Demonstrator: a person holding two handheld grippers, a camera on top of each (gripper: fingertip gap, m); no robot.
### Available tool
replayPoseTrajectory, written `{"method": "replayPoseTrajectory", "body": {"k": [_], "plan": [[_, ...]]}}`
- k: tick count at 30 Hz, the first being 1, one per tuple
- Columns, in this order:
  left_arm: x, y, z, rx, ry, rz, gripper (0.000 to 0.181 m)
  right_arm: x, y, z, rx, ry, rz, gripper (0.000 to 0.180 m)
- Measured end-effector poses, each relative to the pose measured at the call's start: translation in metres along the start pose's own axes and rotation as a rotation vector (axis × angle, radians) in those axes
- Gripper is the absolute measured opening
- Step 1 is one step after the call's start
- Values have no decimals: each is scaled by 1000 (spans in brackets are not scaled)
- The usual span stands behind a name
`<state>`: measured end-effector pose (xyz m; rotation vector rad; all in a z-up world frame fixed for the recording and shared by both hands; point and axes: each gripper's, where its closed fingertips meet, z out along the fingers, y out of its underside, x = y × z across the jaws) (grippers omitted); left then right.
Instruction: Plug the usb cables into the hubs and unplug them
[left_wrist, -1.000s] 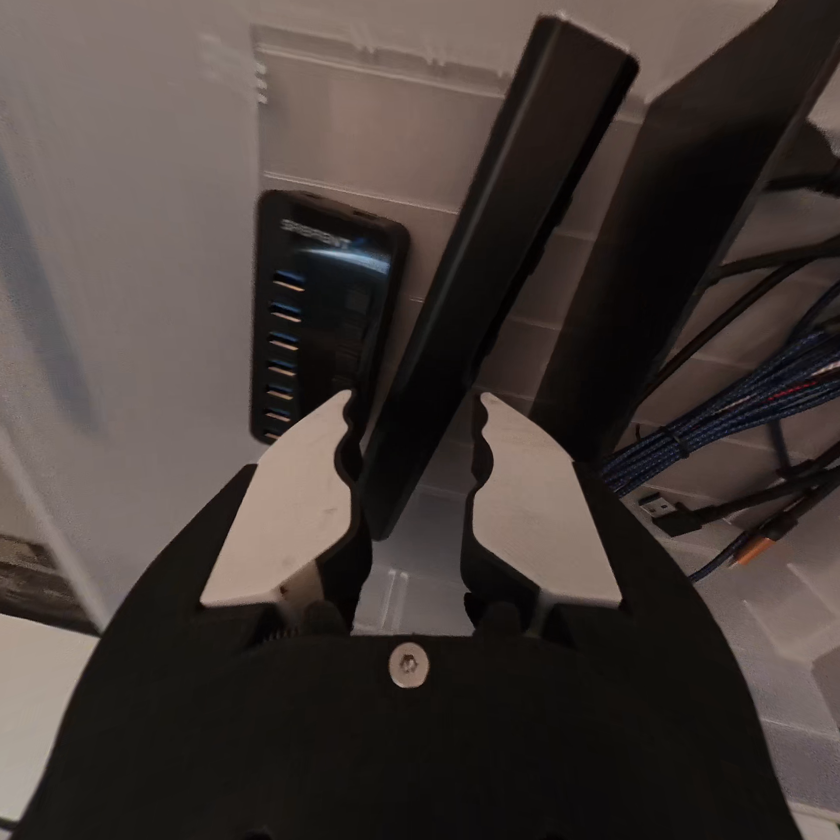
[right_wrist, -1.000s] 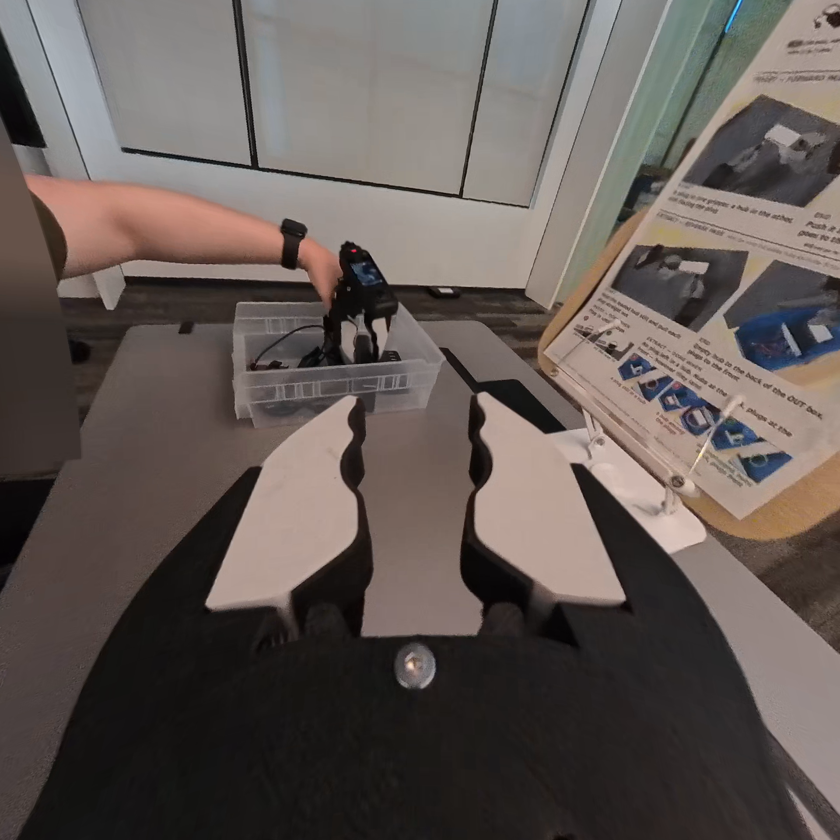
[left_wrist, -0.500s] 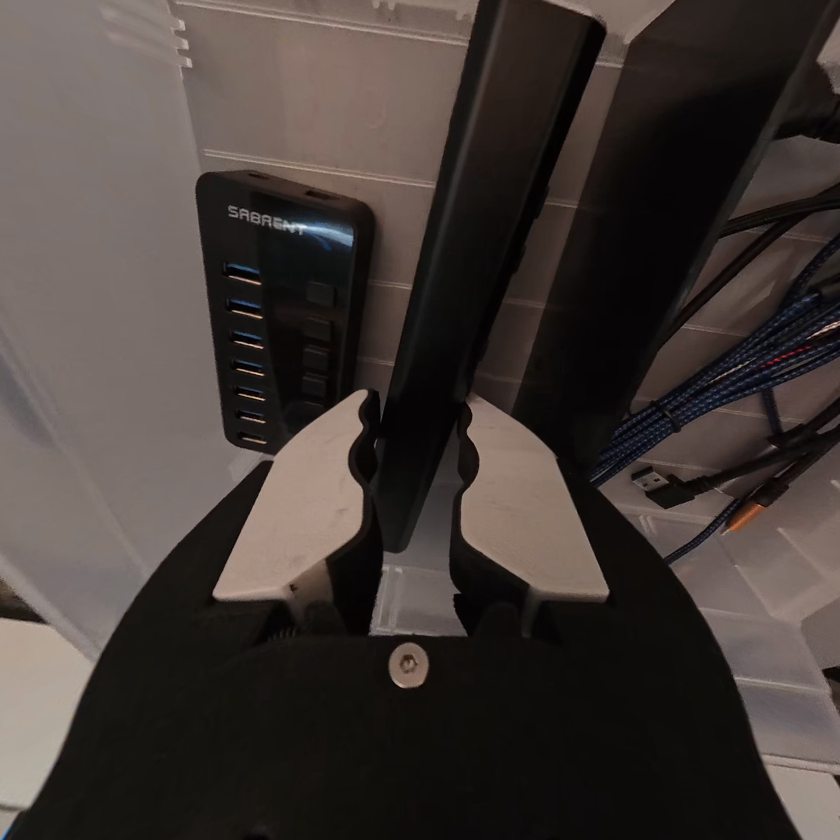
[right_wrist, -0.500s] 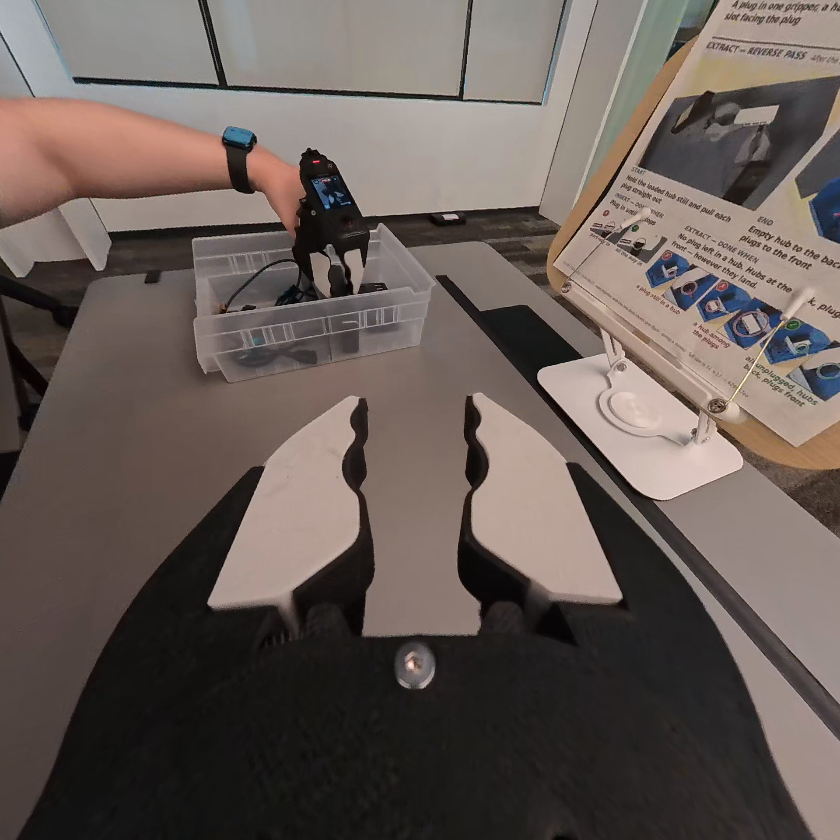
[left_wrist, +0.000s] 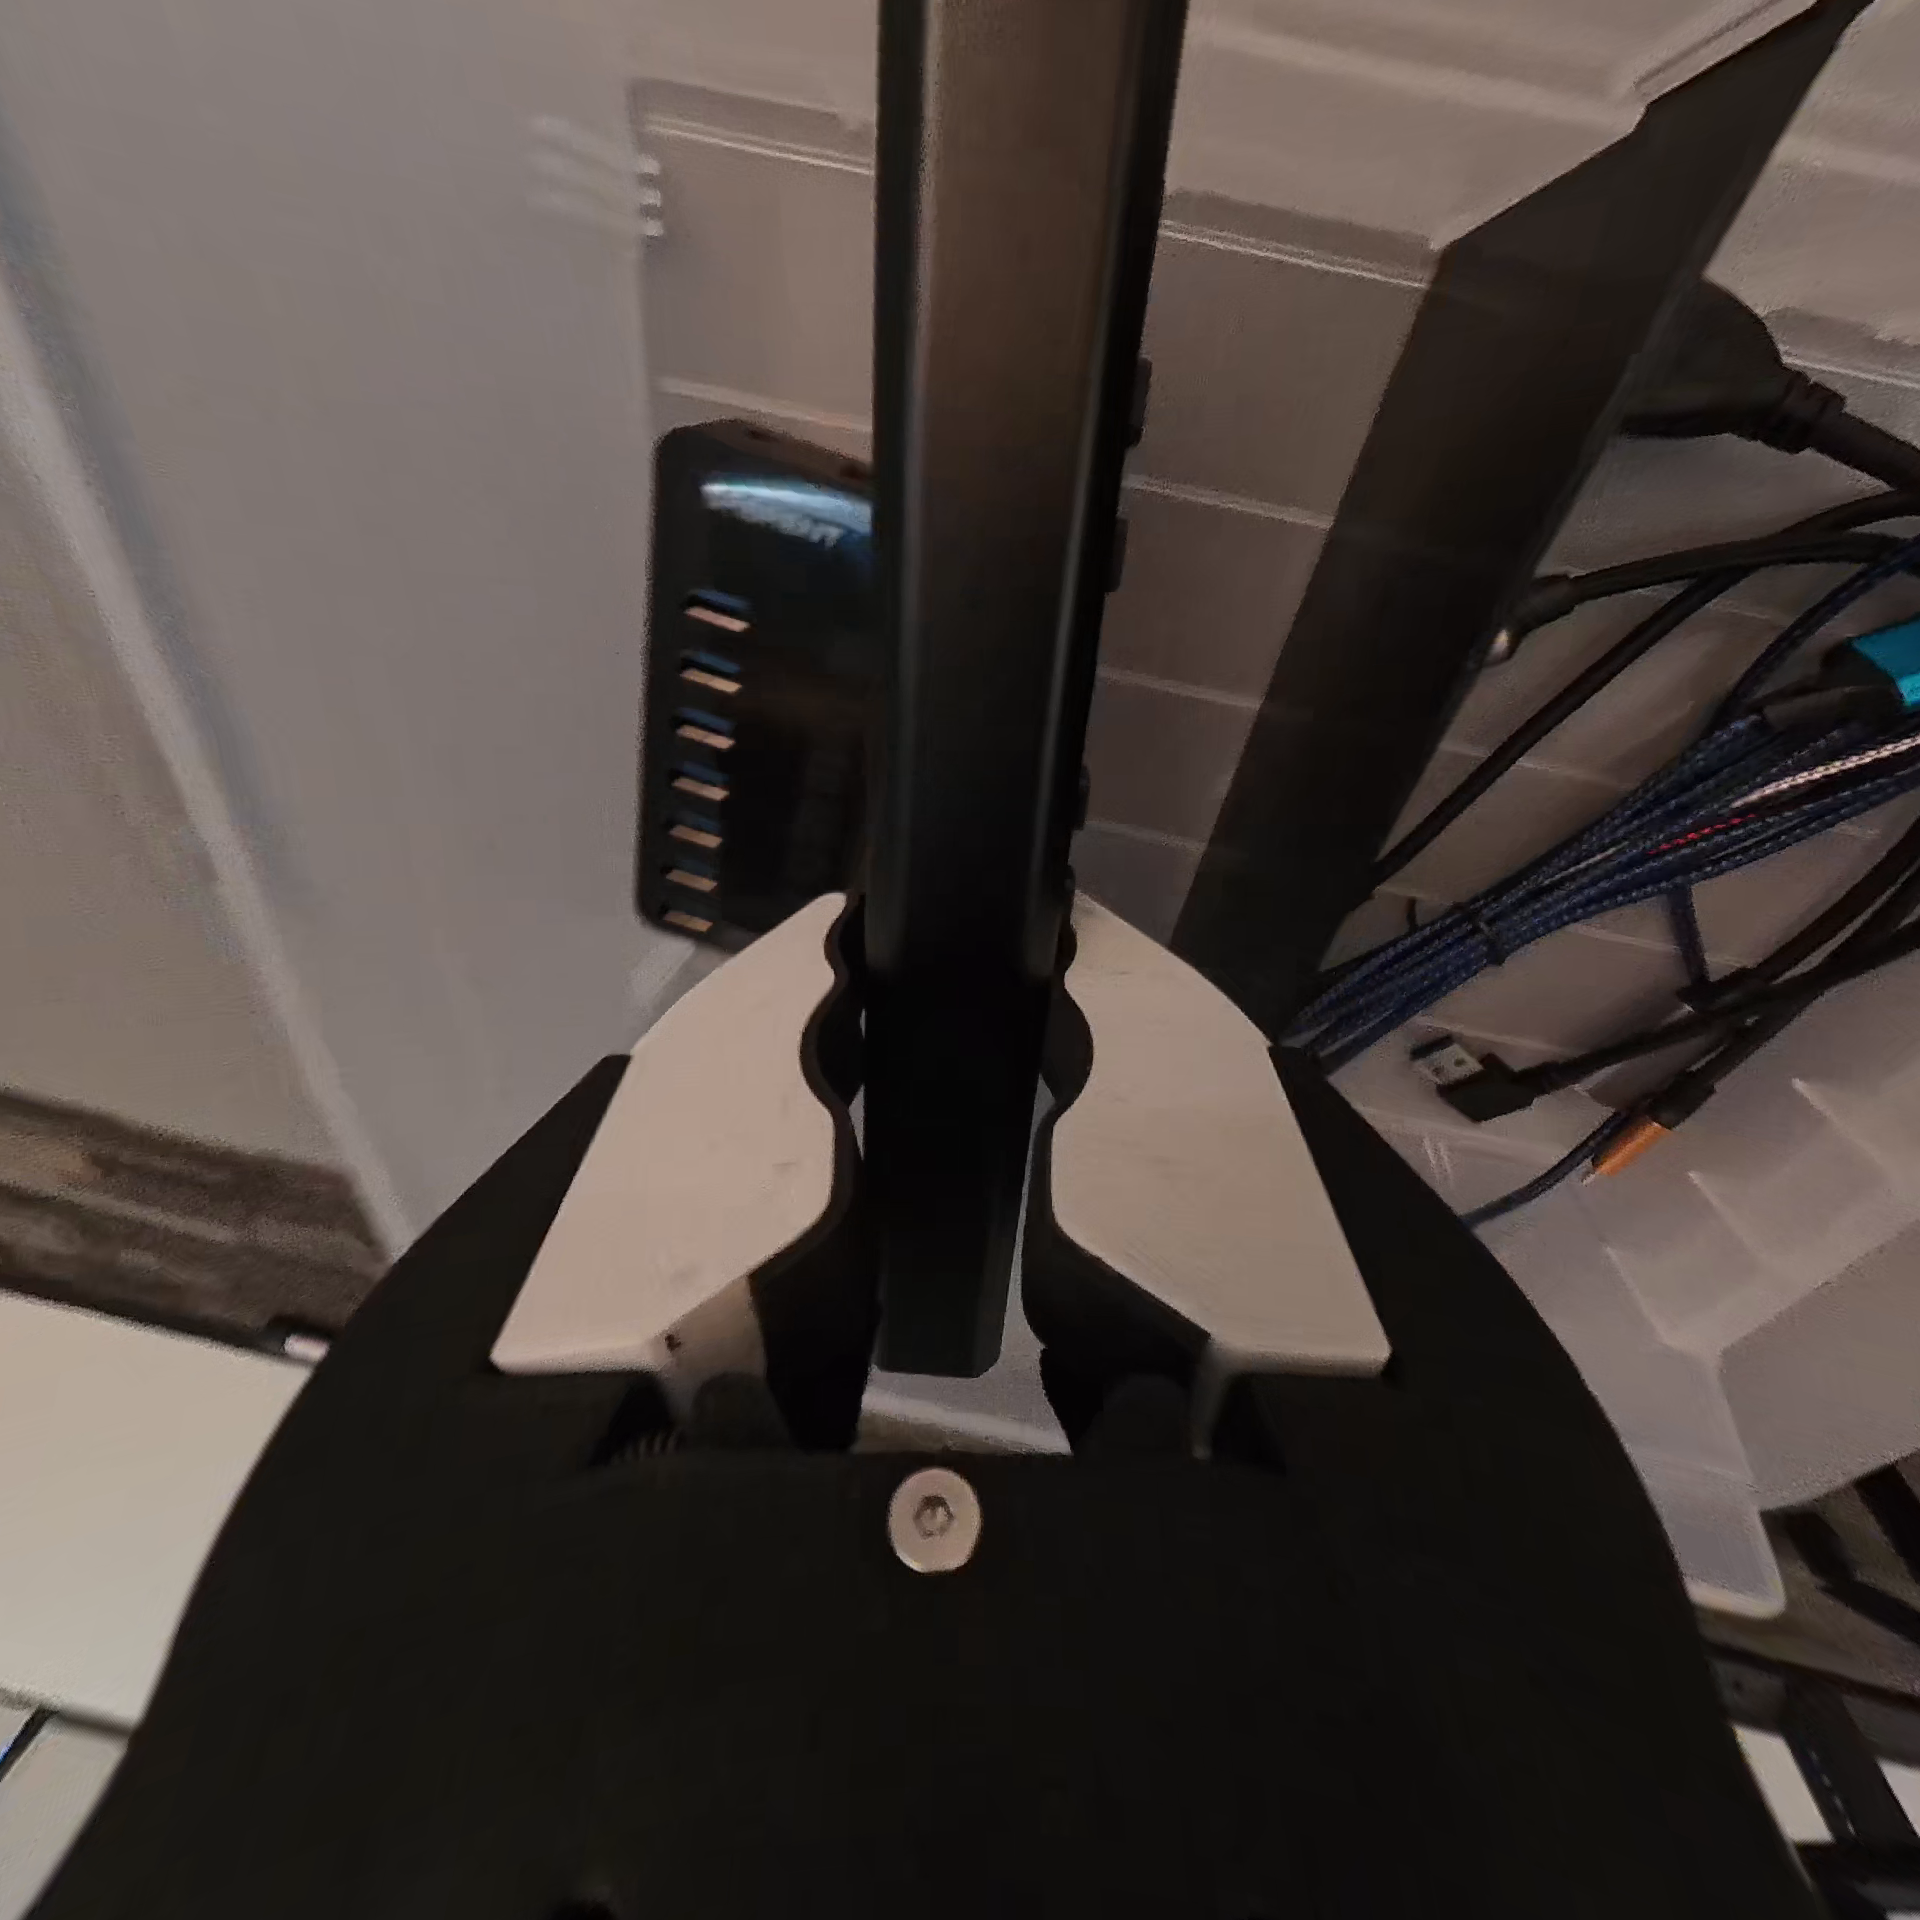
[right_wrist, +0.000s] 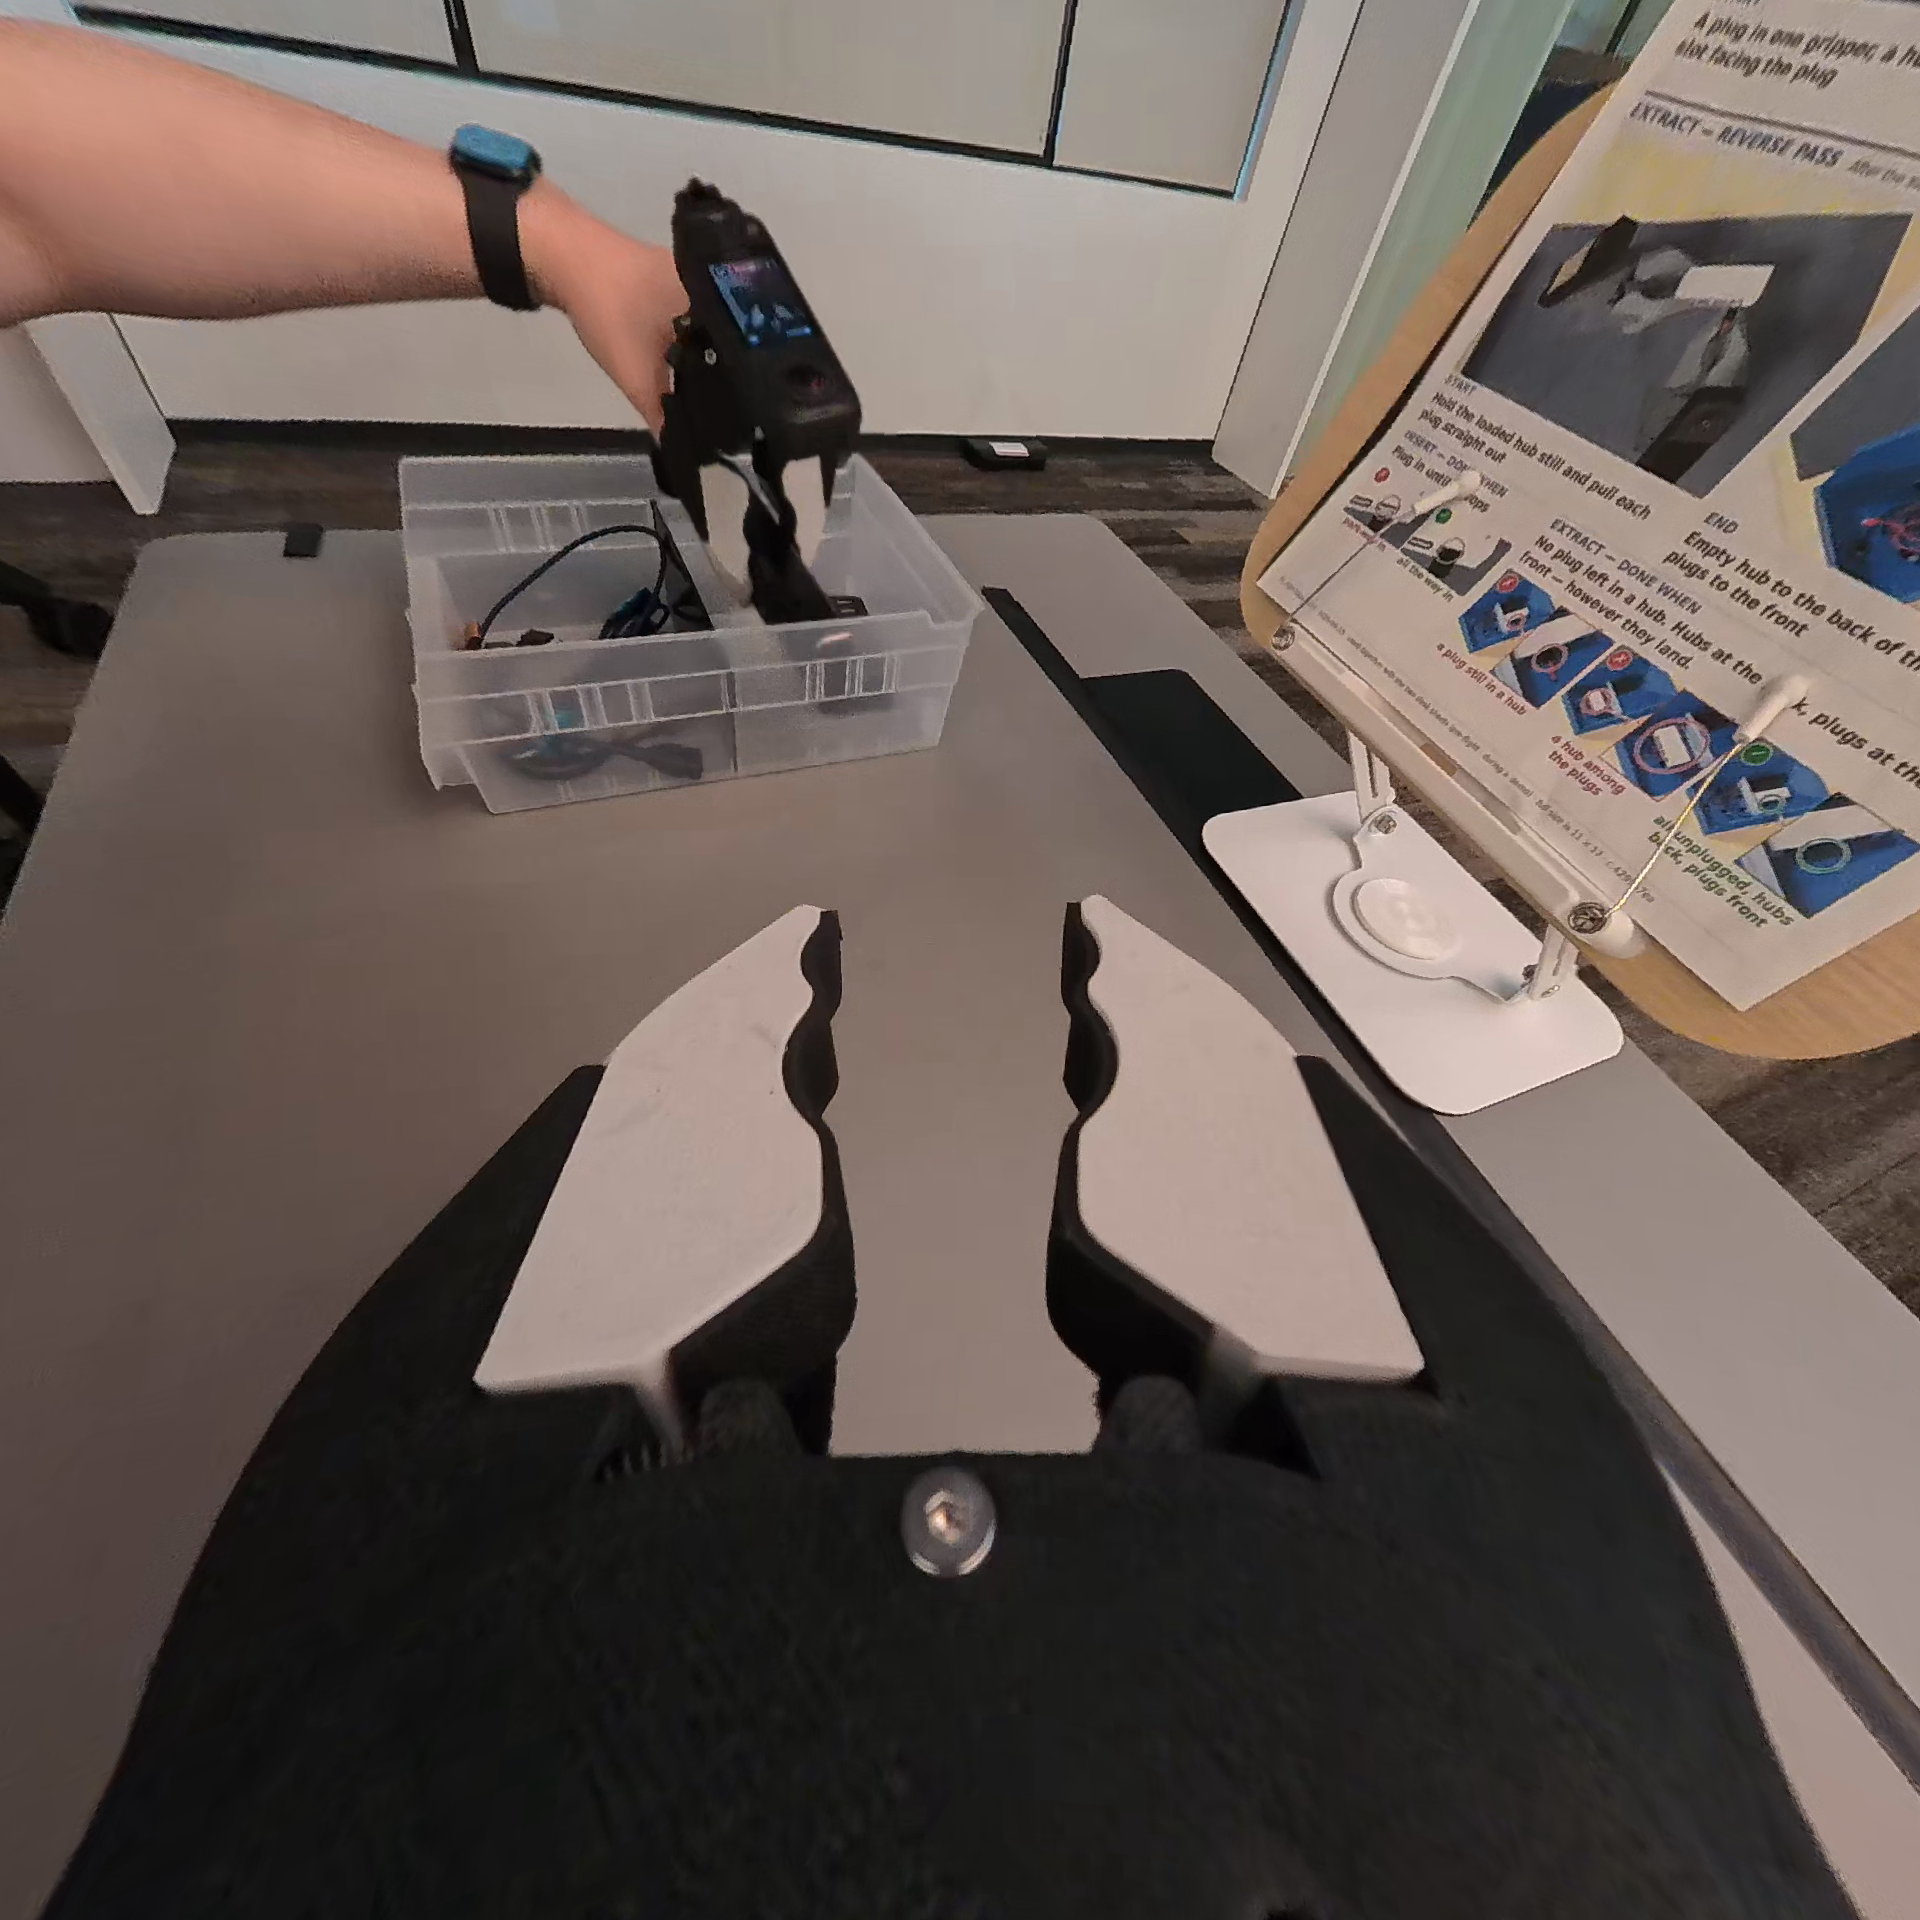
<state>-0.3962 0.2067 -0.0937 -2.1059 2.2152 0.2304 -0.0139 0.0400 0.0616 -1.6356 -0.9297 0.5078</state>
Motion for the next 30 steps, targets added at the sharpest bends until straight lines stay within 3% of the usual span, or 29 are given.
{"method": "replayPoseTrajectory", "body": {"k": [4, 8, 12, 16, 20, 24, 25, 26, 27, 30], "plan": [[-4, -3, -43, 27, -89, -62, 29, -5, -9, -16, 11, 15, -39, 41], [4, -39, -98, 264, -116, -240, 29, -7, -14, -31, 9, 48, -49, 41], [36, -130, -156, 749, 1, -433, 29, -17, -22, -33, 81, -18, 25, 41], [98, -244, -193, 1262, 201, -445, 29, -32, -41, -26, 222, -134, 153, 45], [141, -330, -181, 1464, 257, -371, 29, -28, -42, -15, 291, -134, 204, 61], [166, -378, -149, 1468, 339, -289, 29, -16, -16, -3, 263, -197, 347, 67], [169, -385, -140, 1460, 328, -261, 29, -18, -11, -1, 256, -256, 386, 65], [172, -390, -132, 1455, 334, -239, 29, -22, -6, 0, 242, -323, 400, 42], [174, -393, -128, 1459, 369, -223, 29, -26, -1, -1, 237, -392, 386, 31], [172, -394, -118, 1438, 433, -198, 29, -22, 10, 4, 268, -440, 372, 28]]}}
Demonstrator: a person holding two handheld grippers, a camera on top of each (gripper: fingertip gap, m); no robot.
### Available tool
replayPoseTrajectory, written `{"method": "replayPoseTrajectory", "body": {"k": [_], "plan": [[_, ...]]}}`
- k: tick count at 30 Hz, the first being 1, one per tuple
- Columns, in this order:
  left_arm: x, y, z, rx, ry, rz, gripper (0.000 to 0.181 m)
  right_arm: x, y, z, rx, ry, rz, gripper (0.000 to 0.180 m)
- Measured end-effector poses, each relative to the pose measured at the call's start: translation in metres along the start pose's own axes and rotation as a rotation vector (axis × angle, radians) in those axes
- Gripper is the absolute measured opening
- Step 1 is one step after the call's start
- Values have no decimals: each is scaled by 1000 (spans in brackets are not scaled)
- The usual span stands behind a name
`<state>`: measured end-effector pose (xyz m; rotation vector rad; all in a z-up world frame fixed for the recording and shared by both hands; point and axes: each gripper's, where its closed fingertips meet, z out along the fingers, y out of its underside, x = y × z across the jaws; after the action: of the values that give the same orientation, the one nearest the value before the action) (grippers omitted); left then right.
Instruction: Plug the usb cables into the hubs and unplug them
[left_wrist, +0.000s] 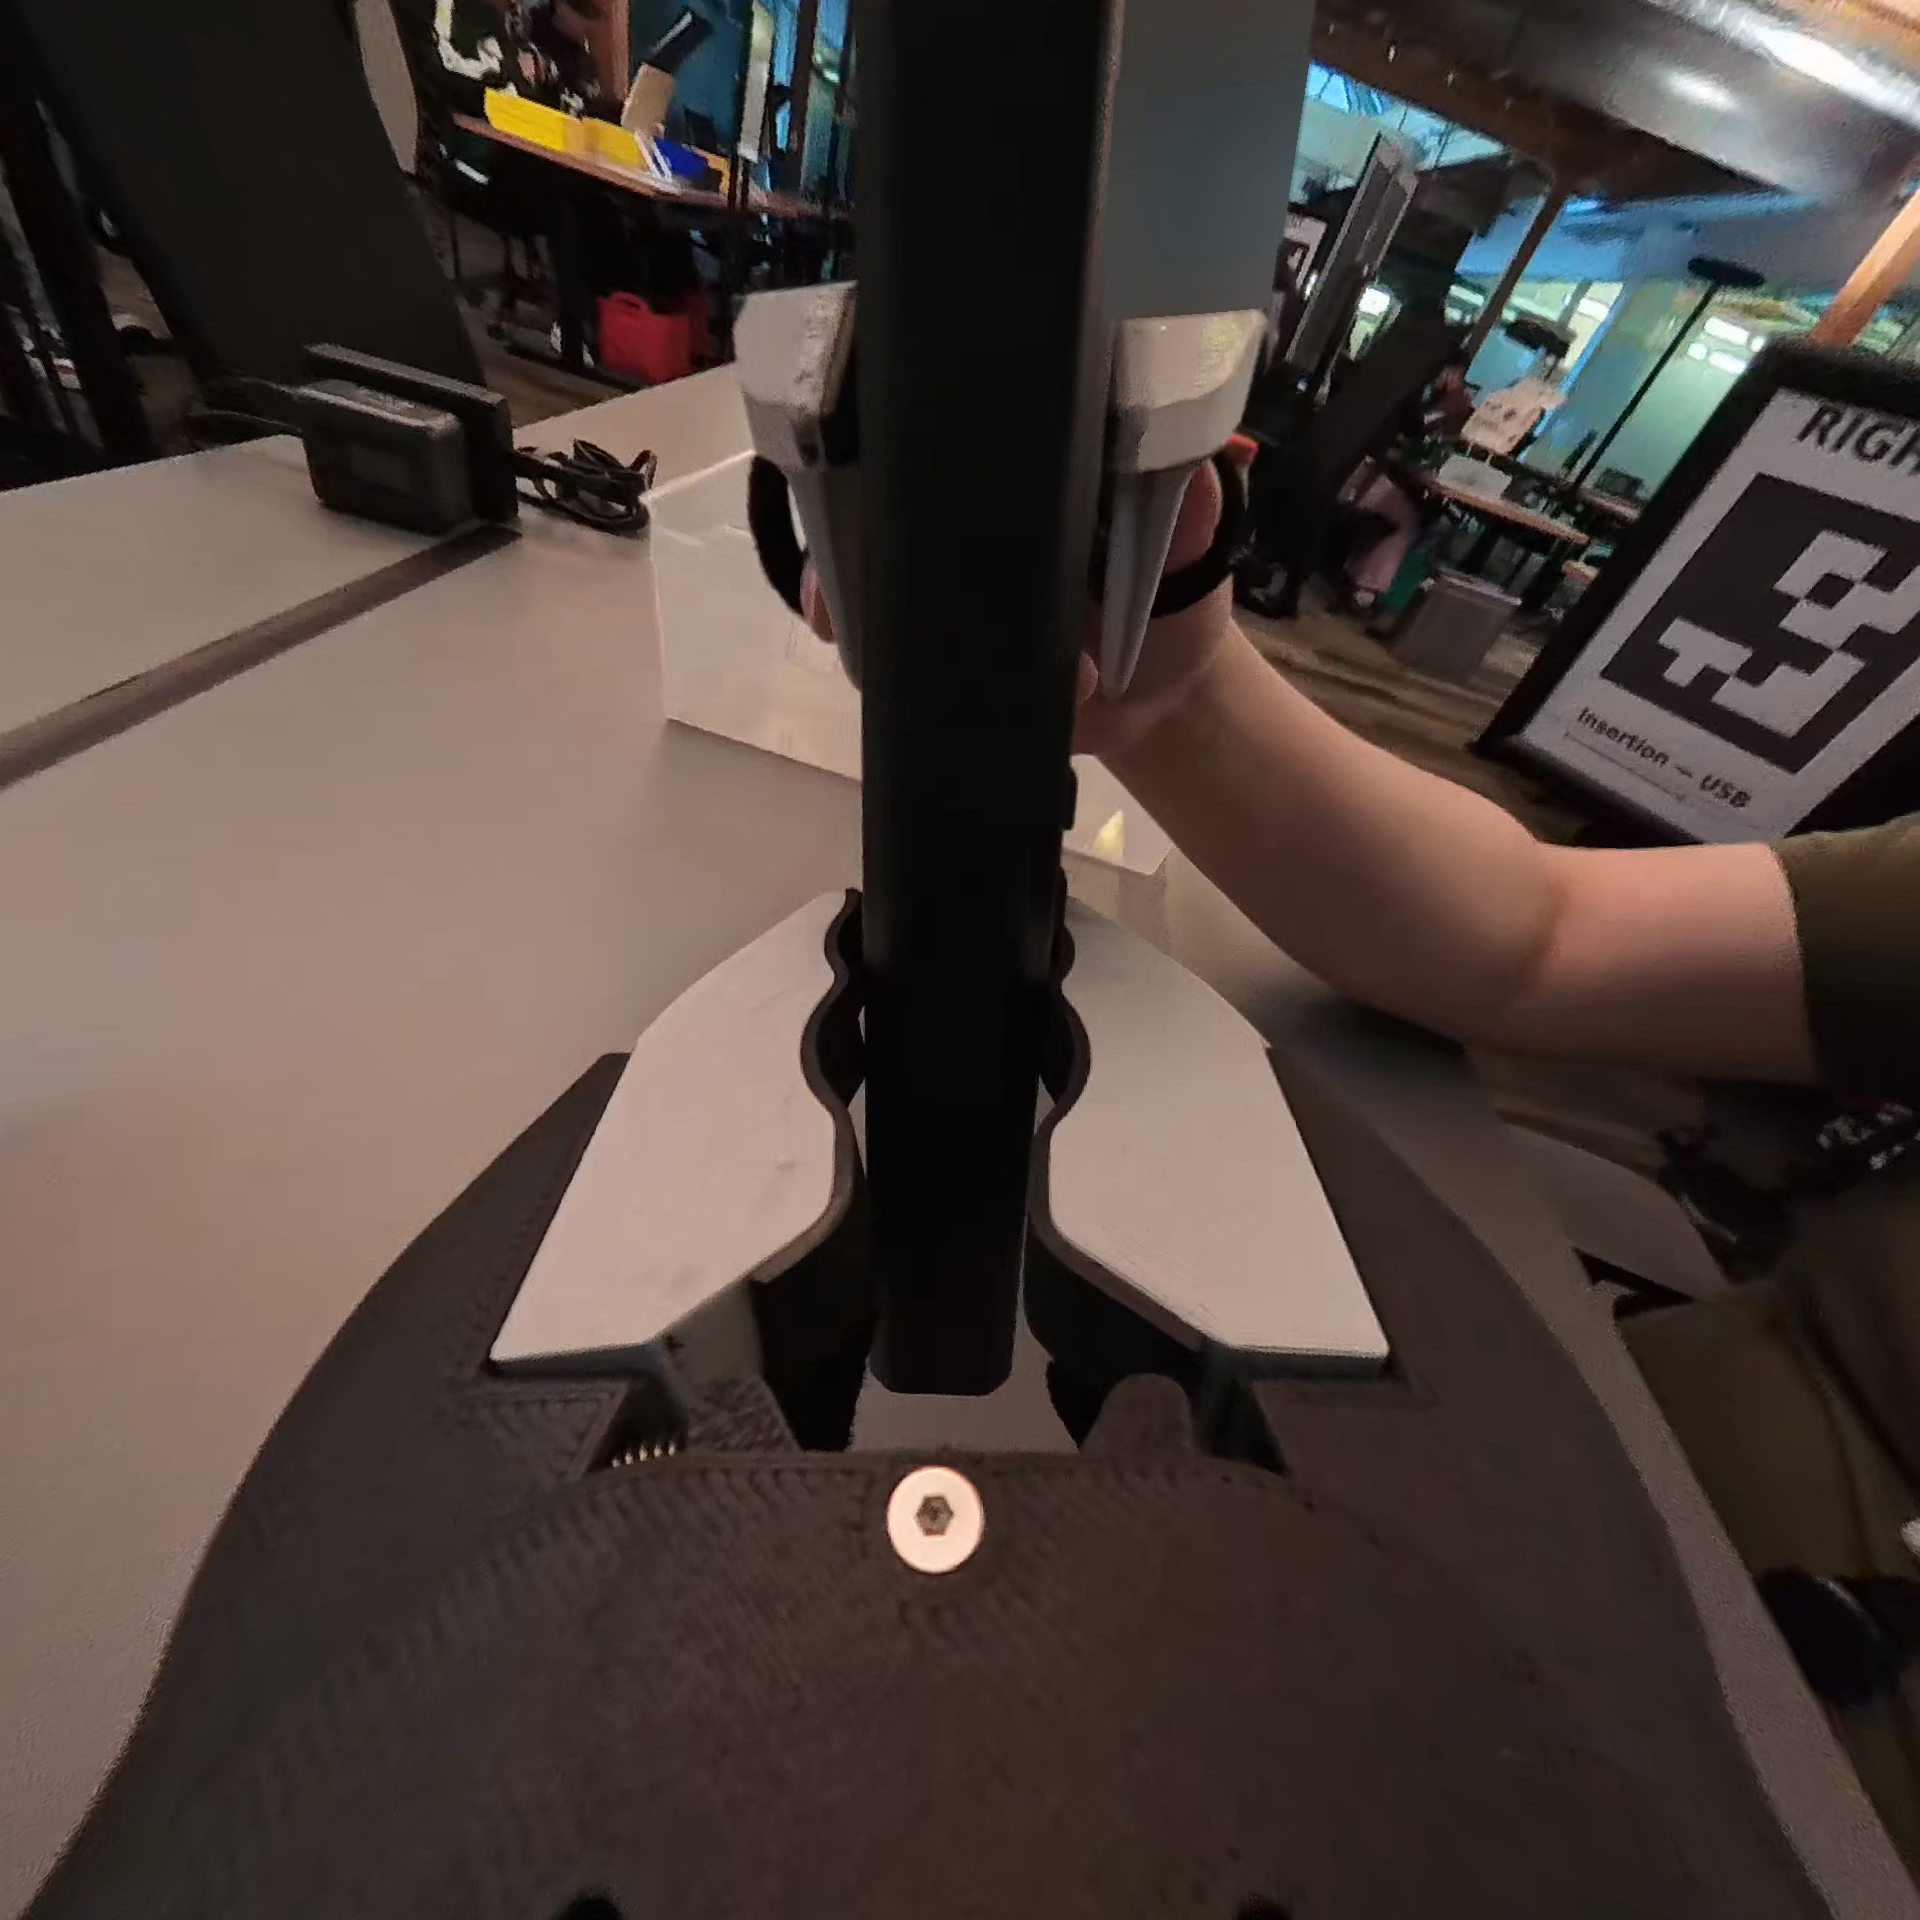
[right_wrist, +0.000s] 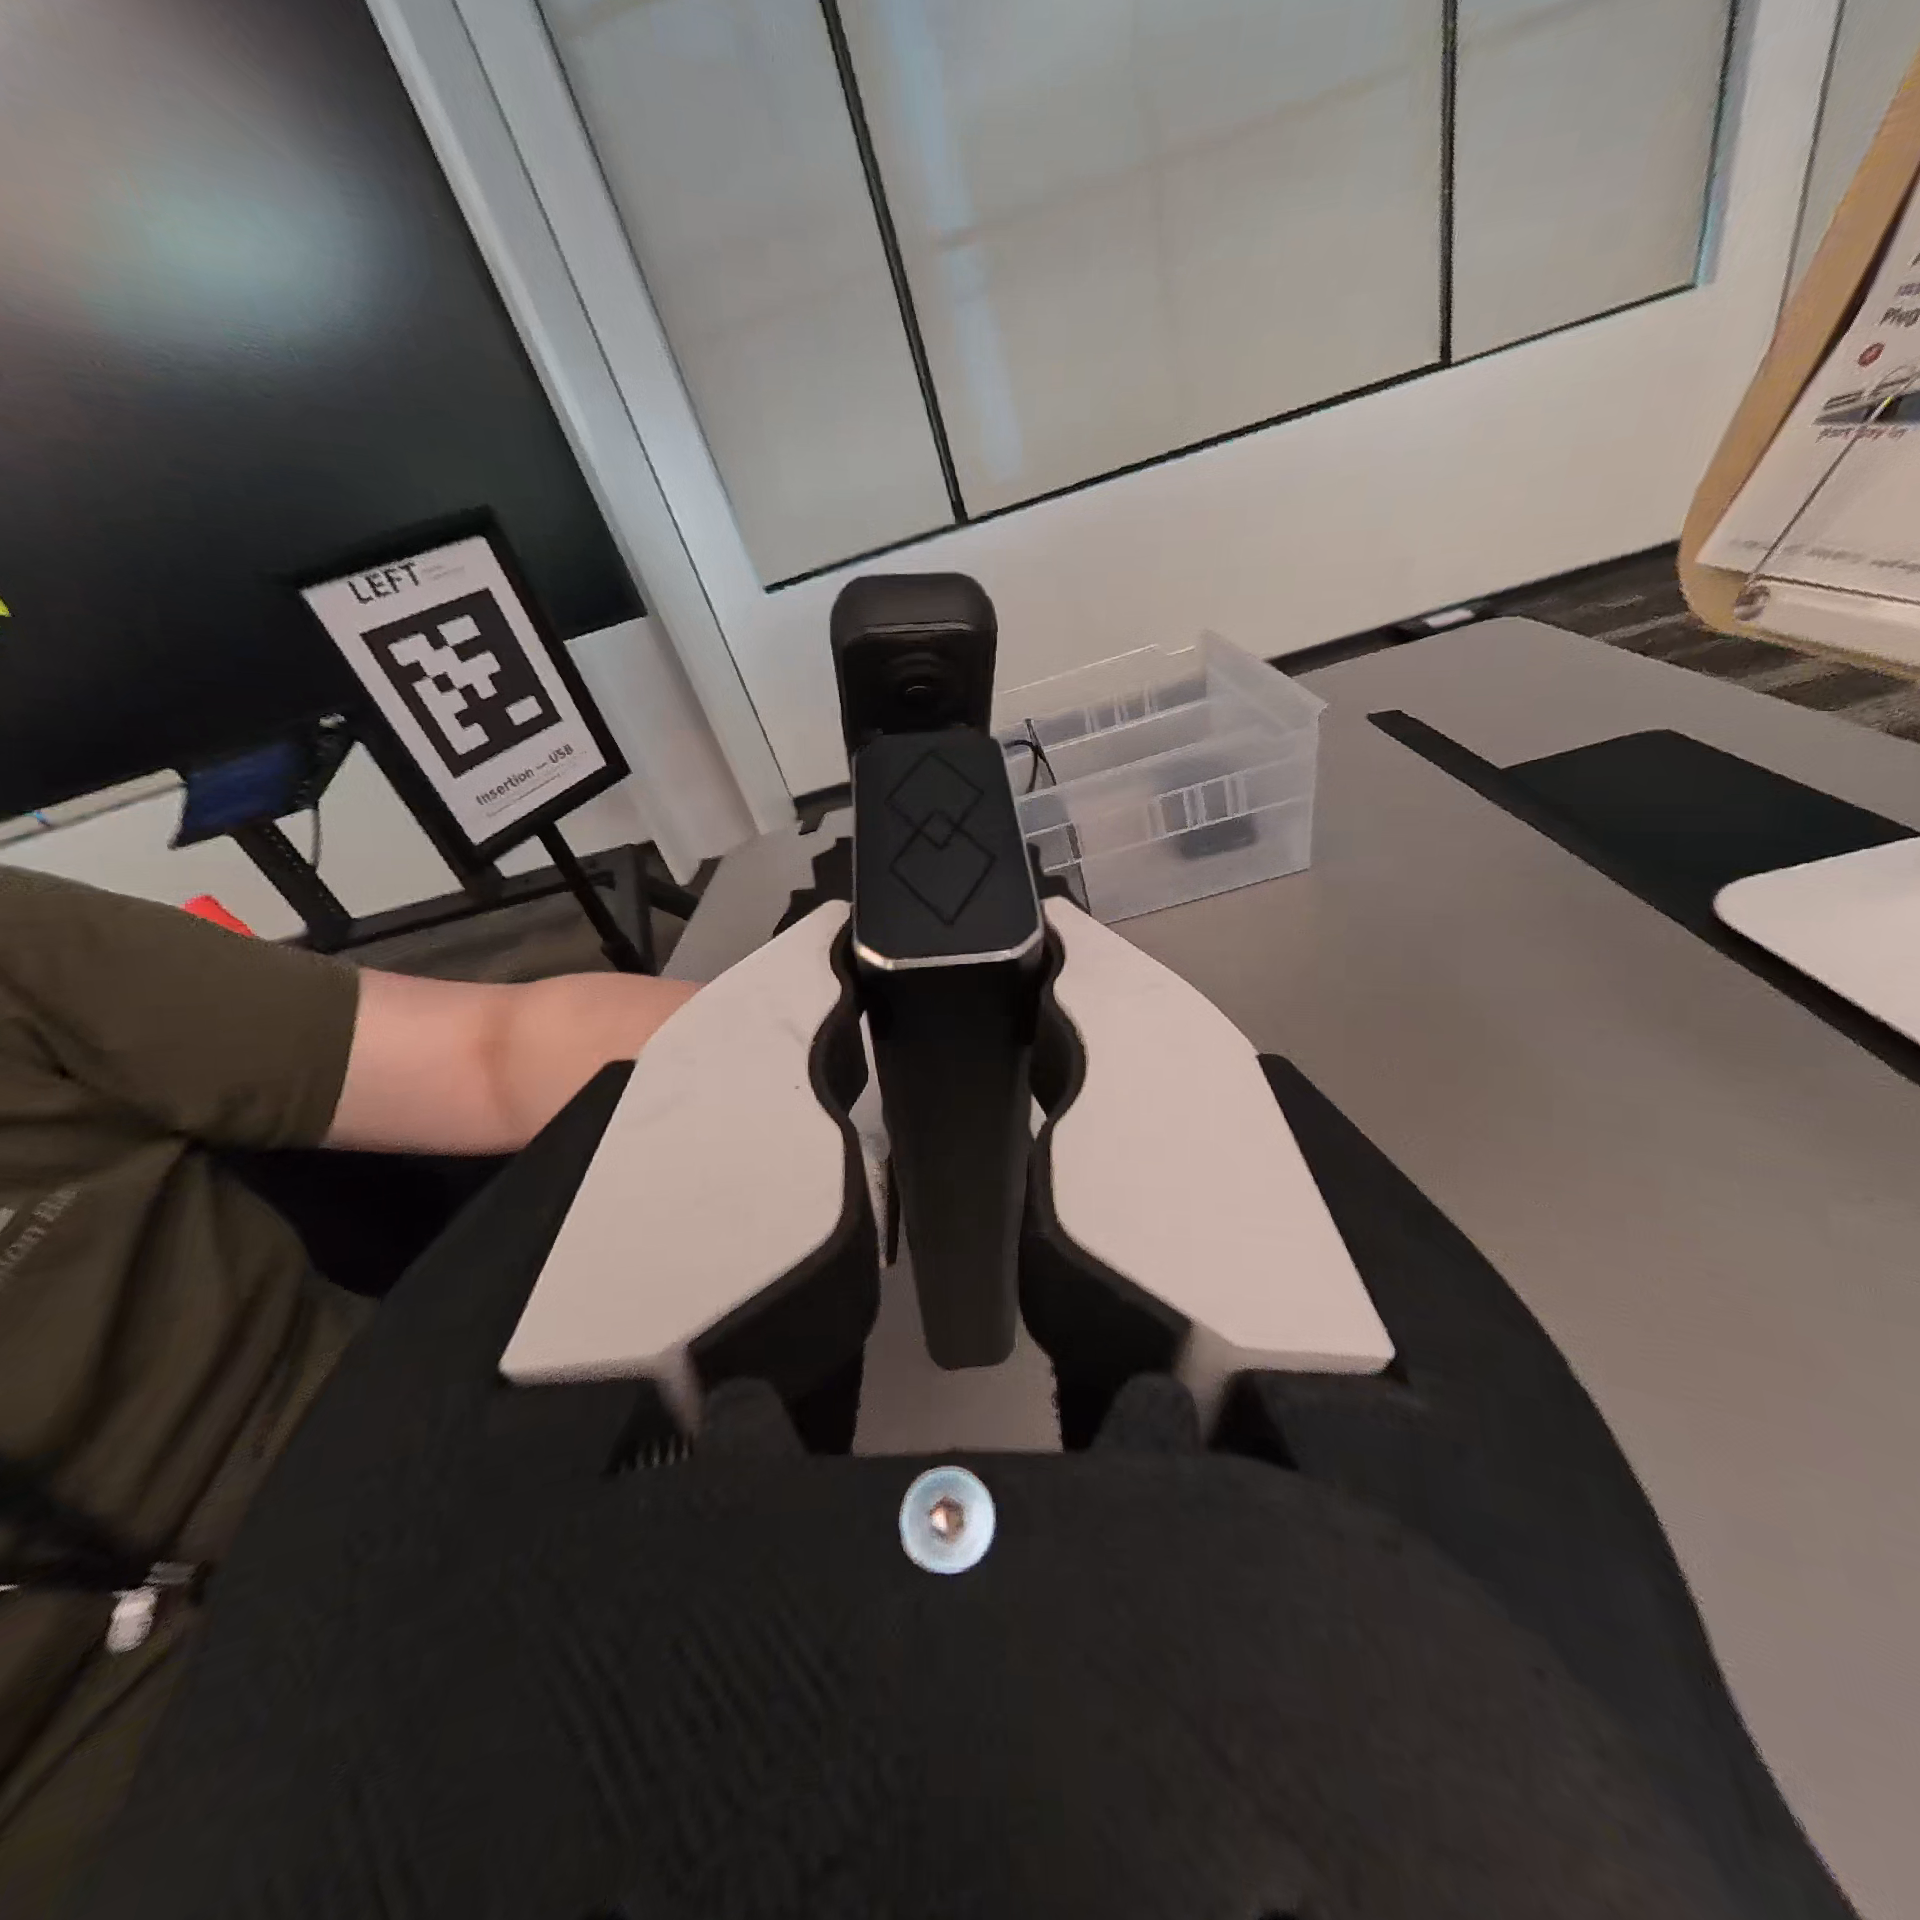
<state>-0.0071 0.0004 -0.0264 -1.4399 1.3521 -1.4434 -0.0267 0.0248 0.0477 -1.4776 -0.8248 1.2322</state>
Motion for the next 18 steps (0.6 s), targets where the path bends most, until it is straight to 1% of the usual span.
{"method": "replayPoseTrajectory", "body": {"k": [1, 3, 5, 6, 7, 10, 12, 15, 16, 18], "plan": [[-3, -1, -1, 2, -1, 12, 29, 4, 2, 0, 6, -10, 23, 28], [-8, -6, -3, 23, -4, 9, 35, 14, 9, 3, -15, 2, 53, 28], [-16, -3, -2, -5, -20, -6, 42, 23, 16, 6, -24, 16, 61, 28], [-21, 4, -2, -42, -37, -2, 37, 26, 18, 8, -20, 12, 55, 28], [-26, 8, -3, -68, -57, 9, 27, 27, 21, 9, -14, 0, 54, 28], [-35, 10, -11, -123, -94, -12, 27, 35, 21, 13, 46, -15, 89, 29], [-41, 7, -20, -154, -133, -30, 26, 44, 18, 15, 91, 7, 138, 33], [-50, 0, -34, -157, -211, 5, 26, 54, 13, 15, 139, 38, 180, 38], [-52, -3, -38, -148, -232, 20, 26, 57, 14, 13, 137, 61, 183, 44], [-60, -8, -45, -111, -285, 62, 26, 66, 19, 9, 115, 118, 165, 46]]}}
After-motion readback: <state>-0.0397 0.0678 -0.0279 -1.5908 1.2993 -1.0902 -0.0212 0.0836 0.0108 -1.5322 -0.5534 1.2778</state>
